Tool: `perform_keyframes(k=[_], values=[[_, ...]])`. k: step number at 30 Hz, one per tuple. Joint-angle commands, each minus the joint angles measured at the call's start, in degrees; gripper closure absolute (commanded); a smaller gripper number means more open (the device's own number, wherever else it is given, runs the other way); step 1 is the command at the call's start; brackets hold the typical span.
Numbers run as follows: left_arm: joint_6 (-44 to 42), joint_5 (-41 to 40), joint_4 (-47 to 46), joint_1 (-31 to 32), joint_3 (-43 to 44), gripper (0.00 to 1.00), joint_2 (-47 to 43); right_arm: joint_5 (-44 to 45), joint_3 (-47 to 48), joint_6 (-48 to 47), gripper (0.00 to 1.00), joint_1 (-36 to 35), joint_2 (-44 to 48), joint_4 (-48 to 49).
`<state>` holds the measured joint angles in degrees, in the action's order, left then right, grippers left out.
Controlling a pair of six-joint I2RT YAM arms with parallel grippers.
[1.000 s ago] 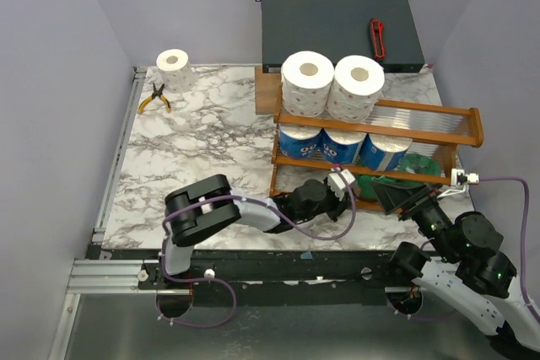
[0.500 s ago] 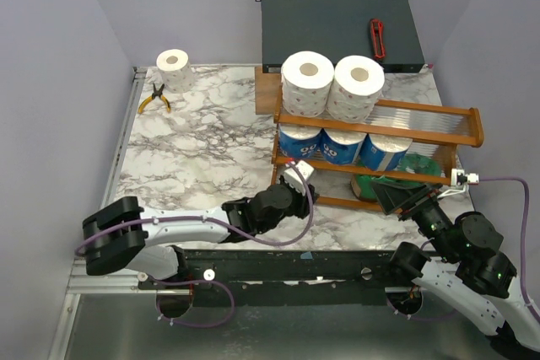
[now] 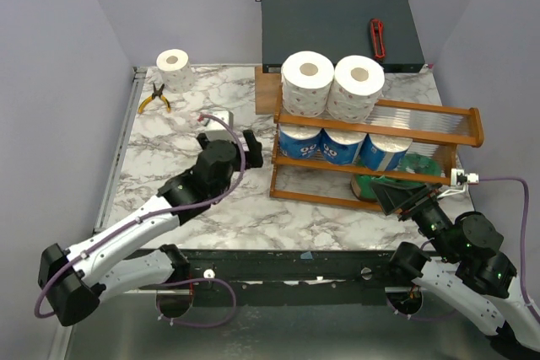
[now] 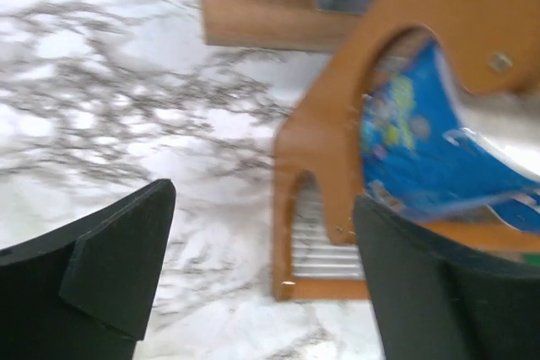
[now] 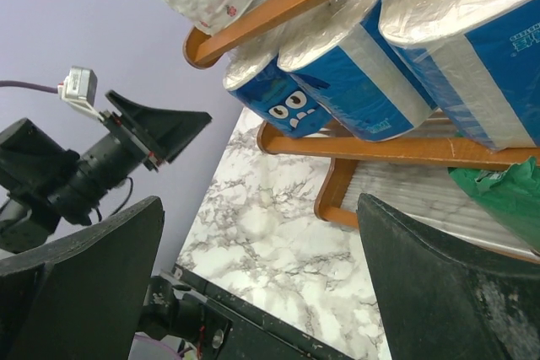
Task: Place and organize the paper towels onto the shelf
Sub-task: Place the paper towel on the shelf, then move the paper towel to the center of the board.
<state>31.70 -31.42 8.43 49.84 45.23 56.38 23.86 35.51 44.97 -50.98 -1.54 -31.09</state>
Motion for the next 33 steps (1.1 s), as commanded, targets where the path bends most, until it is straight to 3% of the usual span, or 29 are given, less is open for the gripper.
perform_keyframes(k=[1, 9, 14, 22, 26, 30, 33], values=[[7.48, 5.02, 12.28, -12.37, 5.12, 0.02, -2.96, -1.18, -0.48, -0.71, 0.0, -0.15, 0.75, 0.65], [18.52, 19.57, 13.26, -37.06, 8.85, 0.02, 0.24, -1.65, -0.68, -0.43, 0.0, -0.1, 0.8, 0.68], [25.41, 27.9, 17.23, -48.36, 16.42, 0.02, 9.93, -1.45, -0.97, -0.57, 0.0, -0.09, 0.64, 1.02], [19.97, 37.74, 14.81, -55.48, 27.02, 0.02, 23.23, -1.21, -0.8, -0.85, 0.0, -0.15, -0.3, 1.05], [17.1, 42.81, 11.74, -54.81, 27.42, 0.06, 24.93, -1.69, -0.84, -1.38, 0.0, -0.13, -0.9, 1.37], [15.47, 41.12, 6.76, -53.71, 23.72, 0.06, 23.74, -1.47, -0.93, -1.87, 0.0, -0.1, -1.69, 1.74], [15.29, 39.23, 7.06, -54.65, 26.36, 0.06, 26.33, -1.85, -0.79, -1.89, 0.0, -0.09, -2.62, 1.73]])
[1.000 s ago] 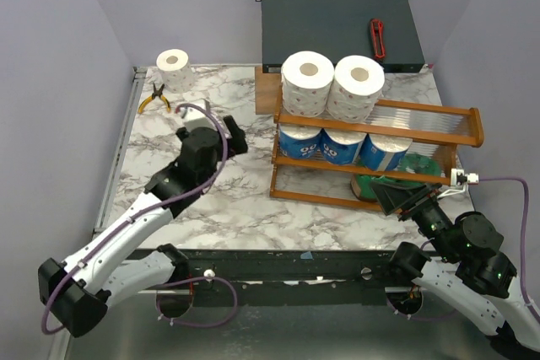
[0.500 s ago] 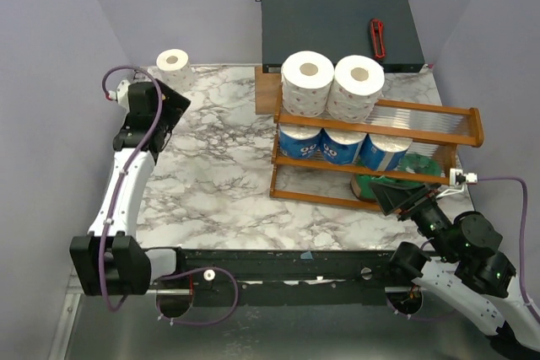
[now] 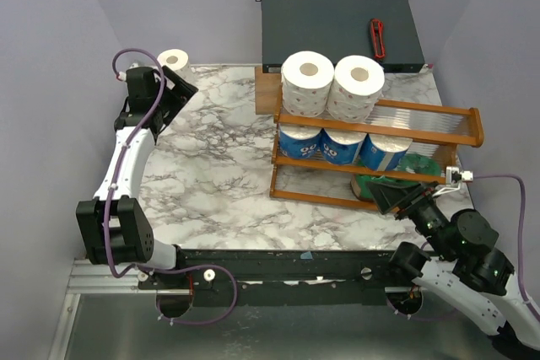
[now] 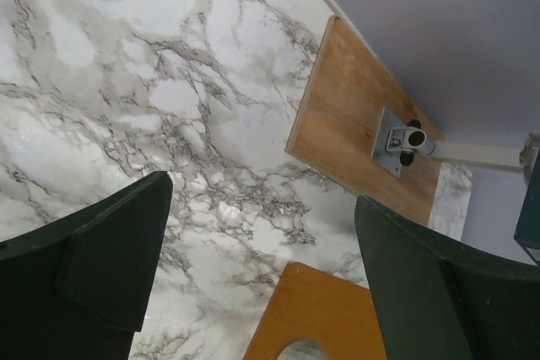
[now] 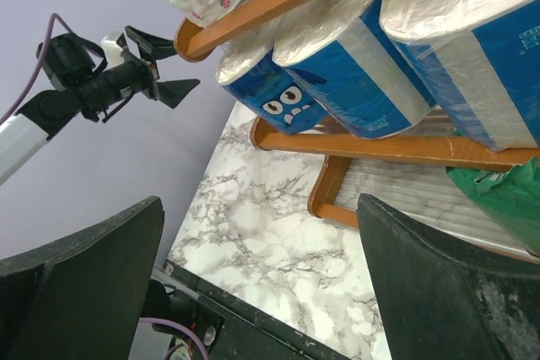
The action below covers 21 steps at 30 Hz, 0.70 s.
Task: Place and organize the paper towels onto the shelf
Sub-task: Move the paper towel to the center of the board.
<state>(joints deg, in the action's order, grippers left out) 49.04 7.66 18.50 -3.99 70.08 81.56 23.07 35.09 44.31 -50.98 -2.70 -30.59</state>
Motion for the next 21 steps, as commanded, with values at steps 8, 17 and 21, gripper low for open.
perform_keyframes(k=[8, 17, 21], values=[[5.73, -1.08, 2.12, -4.61, 14.82, 0.07, 16.06, -0.67, -0.03, -1.08, 0.0, -0.08, -2.01, 0.66], [15.59, -6.49, 10.5, -5.98, 34.38, 0.07, 33.74, -2.07, -0.52, -2.24, 0.0, -0.08, -2.51, 1.88], [16.51, -8.81, 10.84, -6.58, 41.48, 0.08, 38.37, -2.99, -0.73, -2.51, 0.01, -0.11, -3.58, 2.27]])
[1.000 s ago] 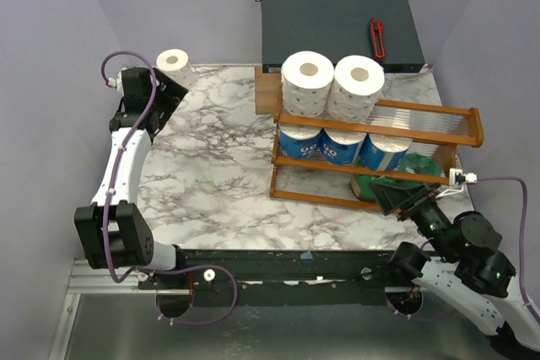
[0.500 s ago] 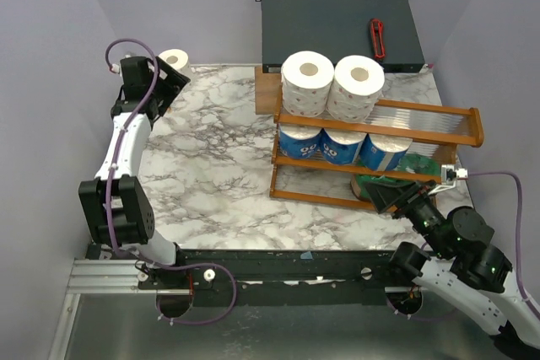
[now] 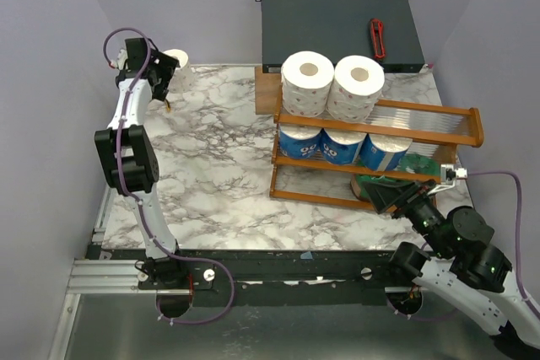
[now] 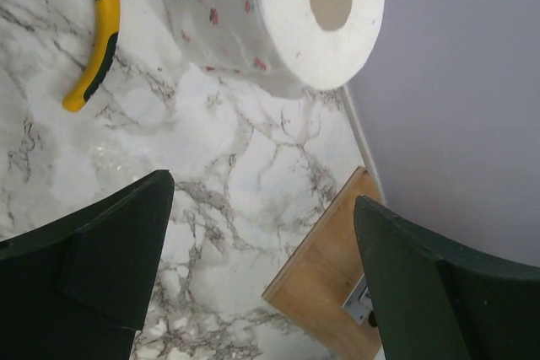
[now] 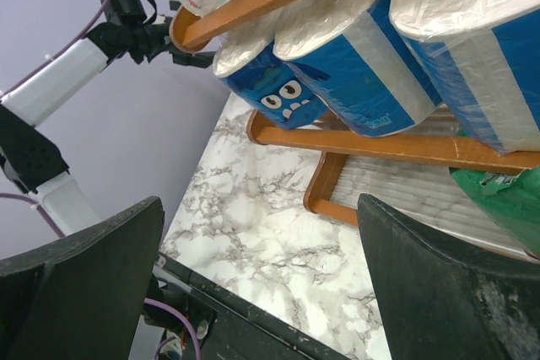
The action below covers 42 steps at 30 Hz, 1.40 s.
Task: Place and organize the paper towels onto the shelf
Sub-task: Move the paper towel to the center of the board.
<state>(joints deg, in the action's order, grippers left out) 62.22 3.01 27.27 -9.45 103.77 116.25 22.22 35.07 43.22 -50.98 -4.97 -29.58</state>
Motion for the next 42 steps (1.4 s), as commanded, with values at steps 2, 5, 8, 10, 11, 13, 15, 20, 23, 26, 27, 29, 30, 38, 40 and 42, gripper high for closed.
perform_keyframes(k=[2, 5, 8, 10, 11, 13, 15, 20, 23, 26, 27, 29, 30, 38, 40, 42], values=[[4.56, -3.44, 2.01, -1.83, 10.74, 0.09, 5.98, -2.56, -0.55, -1.81, 0.0, -0.09, -2.07, 1.54], [6.71, 0.22, 0.45, -2.88, 13.58, 0.13, 9.57, -2.84, 0.11, -2.17, 0.01, -0.1, -3.68, 1.31], [8.89, 2.13, -2.66, -3.44, 13.87, 0.18, 11.43, -3.09, 1.35, -2.67, 0.01, -0.11, -5.18, 1.32], [9.06, 1.77, -3.64, -3.38, 14.45, 0.19, 12.41, -3.28, 2.14, -3.73, 0.01, -0.09, -6.18, 1.95], [9.09, 1.66, -3.63, -3.41, 15.07, 0.2, 12.9, -3.33, 2.58, -4.14, 0.01, -0.12, -6.8, 2.21], [9.0, 1.63, -3.01, -3.48, 16.87, 0.21, 14.46, -3.4, 3.11, -4.92, 0.01, -0.08, -8.01, 2.94], [8.64, 1.72, -1.98, -3.53, 19.12, 0.22, 16.11, -3.88, 3.06, -5.56, 0.01, -0.11, -9.07, 4.07], [8.25, 1.96, -2.76, -3.45, 21.3, 0.22, 18.21, -5.01, 2.55, -5.85, 0.01, -0.1, -11.49, 6.35], [7.83, 2.11, -3.74, -3.49, 22.4, 0.22, 19.22, -4.7, 2.33, -5.83, 0.01, -0.09, -12.2, 7.05], [7.75, 2.29, -4.5, -3.61, 22.68, 0.21, 20.09, -4.12, 2.63, -6.03, 0.01, -0.17, -12.29, 7.34], [7.82, 2.31, -4.59, -3.56, 22.76, 0.21, 20.45, -3.99, 2.89, -6.13, 0.01, -0.1, -12.39, 7.43], [8.21, 2.93, -4.71, -3.49, 22.76, 0.22, 21.22, -3.79, 3.34, -6.39, 0.01, -0.1, -12.5, 7.35], [8.46, 3.25, -4.7, -3.52, 22.7, 0.22, 21.55, -3.7, 3.49, -6.46, 0.01, -0.09, -12.67, 7.26], [8.54, 3.86, -5.21, -3.53, 24.27, 0.24, 23.87, -3.25, 3.95, -7.08, 0.01, -0.09, -13.01, 7.43], [8.62, 3.81, -5.78, -3.49, 24.43, 0.24, 24.13, -2.87, 4.18, -7.47, 0.01, -0.09, -13.04, 7.26], [8.65, 3.77, -5.99, -3.42, 24.7, 0.24, 24.51, -2.49, 4.26, -7.7, 0.01, -0.09, -13.03, 7.26]])
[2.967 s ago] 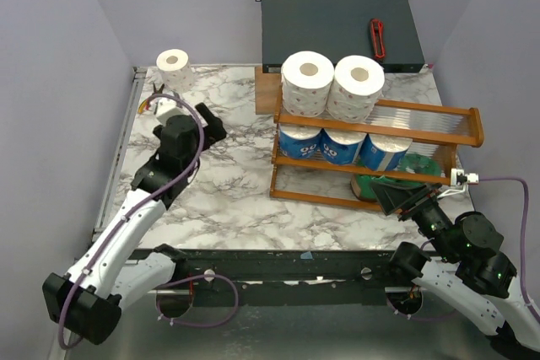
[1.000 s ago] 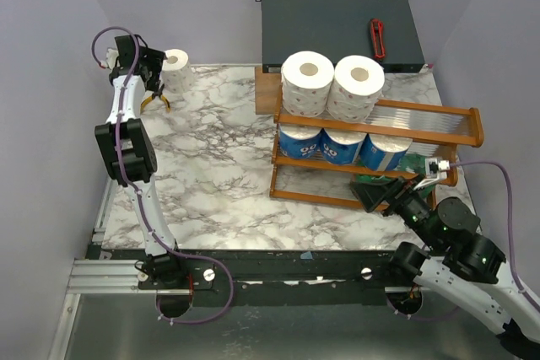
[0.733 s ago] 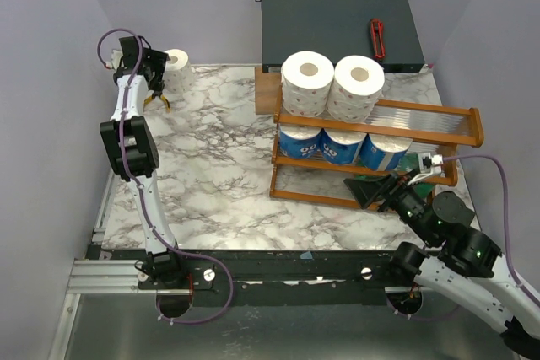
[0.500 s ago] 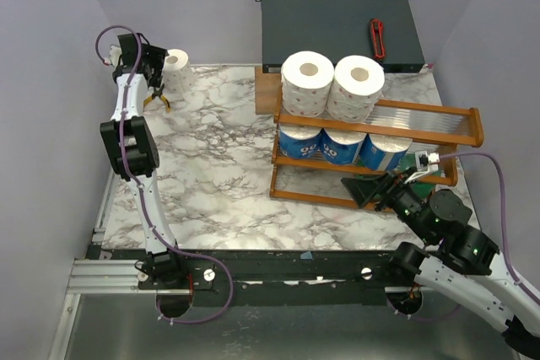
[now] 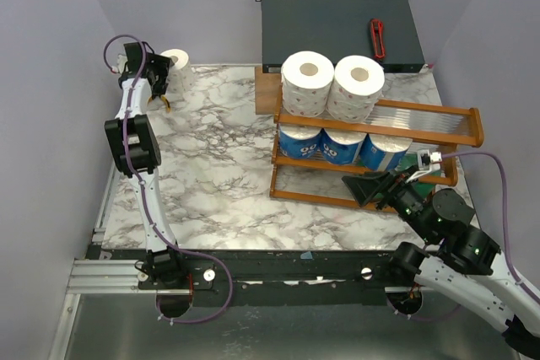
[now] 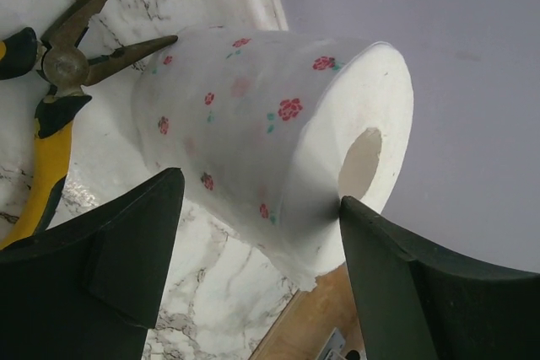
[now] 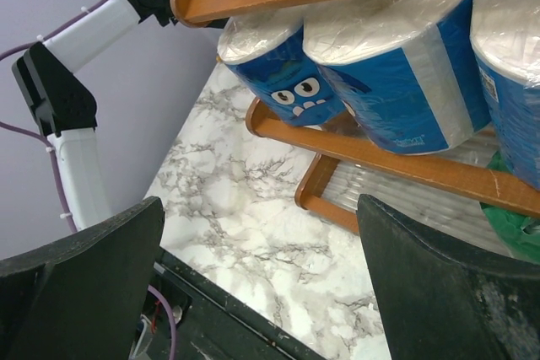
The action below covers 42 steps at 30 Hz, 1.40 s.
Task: Place and organize the paper towels onto the shelf
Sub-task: Move the paper towel to the center of the board.
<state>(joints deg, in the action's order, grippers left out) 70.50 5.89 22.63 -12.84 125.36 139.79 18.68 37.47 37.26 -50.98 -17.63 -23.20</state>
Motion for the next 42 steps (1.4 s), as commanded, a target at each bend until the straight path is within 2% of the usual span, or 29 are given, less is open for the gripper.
perform_keyframes(k=[1, 5, 16, 22, 26, 30, 42], values=[[0.34, 0.92, -1.42, -0.01, 3.2, 0.24, 1.13, 1.15, 1.76, -1.75, 0.01, -0.09, -0.33, 0.88], [0.51, 1.0, -1.02, -0.06, 3.48, 0.27, 2.21, 1.51, 1.48, -1.88, 0.0, -0.08, -0.52, 1.14], [1.69, 2.91, -3.05, 0.09, 3.42, 0.54, 3.06, 1.97, 1.22, -2.28, 0.0, -0.08, -1.49, 1.66], [2.86, 4.84, -7.67, 0.09, -0.56, 0.65, -0.4, 1.71, 0.68, -2.12, 0.0, -0.14, -1.55, 2.2], [3.31, 6.61, -9.77, 0.11, -3.46, 0.68, -3.13, 1.38, 0.39, -1.79, 0.0, -0.13, -1.2, 2.12], [3.83, 8.41, -12.49, 0.06, -9.41, 0.69, -7.43, 1.27, -0.07, -1.36, 0.0, -0.1, -0.22, 2.02], [4.62, 12.99, -22.04, 0.15, -37.45, 0.71, -26.47, -0.27, -2.2, 0.12, 0.0, -0.13, 2.95, 2.37]])
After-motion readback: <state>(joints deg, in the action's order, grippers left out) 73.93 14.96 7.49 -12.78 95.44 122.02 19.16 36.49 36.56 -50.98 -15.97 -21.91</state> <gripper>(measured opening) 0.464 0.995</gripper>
